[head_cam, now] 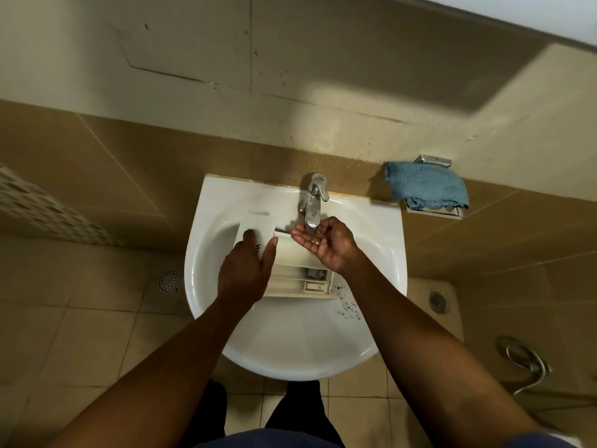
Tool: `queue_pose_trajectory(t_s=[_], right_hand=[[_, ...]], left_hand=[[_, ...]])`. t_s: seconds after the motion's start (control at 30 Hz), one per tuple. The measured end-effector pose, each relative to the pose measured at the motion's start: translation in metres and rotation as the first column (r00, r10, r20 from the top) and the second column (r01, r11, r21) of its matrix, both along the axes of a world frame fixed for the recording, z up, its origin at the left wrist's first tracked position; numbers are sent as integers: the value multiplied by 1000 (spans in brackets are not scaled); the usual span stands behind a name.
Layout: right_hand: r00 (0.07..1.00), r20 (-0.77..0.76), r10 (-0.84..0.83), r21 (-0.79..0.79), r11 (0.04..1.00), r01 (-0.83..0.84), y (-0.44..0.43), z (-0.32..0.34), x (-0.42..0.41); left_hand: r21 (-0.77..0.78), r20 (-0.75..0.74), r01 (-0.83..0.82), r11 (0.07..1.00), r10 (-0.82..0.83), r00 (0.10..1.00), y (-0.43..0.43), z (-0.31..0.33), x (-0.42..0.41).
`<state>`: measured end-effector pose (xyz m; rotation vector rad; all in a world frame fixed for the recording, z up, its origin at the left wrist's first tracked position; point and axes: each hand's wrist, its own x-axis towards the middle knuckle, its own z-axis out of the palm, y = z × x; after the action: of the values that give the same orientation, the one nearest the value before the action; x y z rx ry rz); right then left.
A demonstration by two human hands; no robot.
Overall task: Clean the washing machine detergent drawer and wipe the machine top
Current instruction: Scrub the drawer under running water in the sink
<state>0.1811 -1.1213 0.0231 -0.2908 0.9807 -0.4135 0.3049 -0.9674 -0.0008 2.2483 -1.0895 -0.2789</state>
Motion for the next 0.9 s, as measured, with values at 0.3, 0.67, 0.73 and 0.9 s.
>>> queue_pose_trajectory(t_s=[0.3,0.67,0.73,0.9], right_hand=[[851,-460,254,-417,784,-460,75,-3,-1],[303,-915,-265,-255,-202,-946,97,-38,-55],[331,-897,-293,-254,-271,-928,103,-37,-21],[417,-908,-45,-398,-226,-889,116,-45,-9]], left_hand=[[8,3,1,1000,-1,1000,0,7,-2],[-14,0,-3,1000,3,1000,2,10,-5],[-2,-21,-2,1000,2,1000,2,10,-4],[10,-48,-4,1000,4,999,1,10,-2]])
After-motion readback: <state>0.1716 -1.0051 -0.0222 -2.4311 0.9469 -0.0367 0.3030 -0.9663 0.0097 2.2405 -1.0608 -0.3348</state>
